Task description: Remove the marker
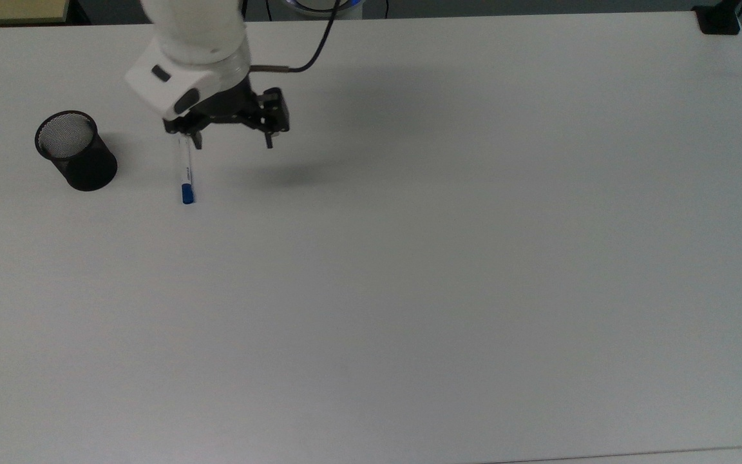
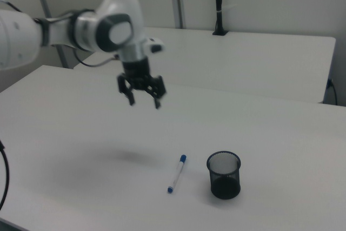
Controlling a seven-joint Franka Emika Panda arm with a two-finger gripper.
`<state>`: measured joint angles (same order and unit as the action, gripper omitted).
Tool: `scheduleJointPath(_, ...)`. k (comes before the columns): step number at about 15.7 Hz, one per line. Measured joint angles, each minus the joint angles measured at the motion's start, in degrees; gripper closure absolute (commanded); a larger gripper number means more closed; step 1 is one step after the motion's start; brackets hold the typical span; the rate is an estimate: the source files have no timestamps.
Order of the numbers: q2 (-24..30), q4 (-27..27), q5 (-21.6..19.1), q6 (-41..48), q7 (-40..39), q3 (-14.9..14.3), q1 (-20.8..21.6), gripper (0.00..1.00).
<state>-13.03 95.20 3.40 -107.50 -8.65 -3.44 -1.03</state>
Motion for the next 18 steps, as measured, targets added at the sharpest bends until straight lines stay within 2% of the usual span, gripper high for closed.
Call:
scheduleJointPath(4, 5.67, -0.30, 0.73, 5.36, 7.55, 0.10, 6.77, 0.00)
scheduleJointPath(7, 9.53, -0.43, 0.73, 8.71, 13.20, 0.14, 9.44, 0.00)
scheduleJointPath(11, 12.02, -0.38, 0.57, 10.51, 14.70, -0.01, 9.58, 0.00)
scheduleJointPath(18, 12.08, -0.36, 0.03, 12.79, 14.75, 0.16, 8.58, 0.00)
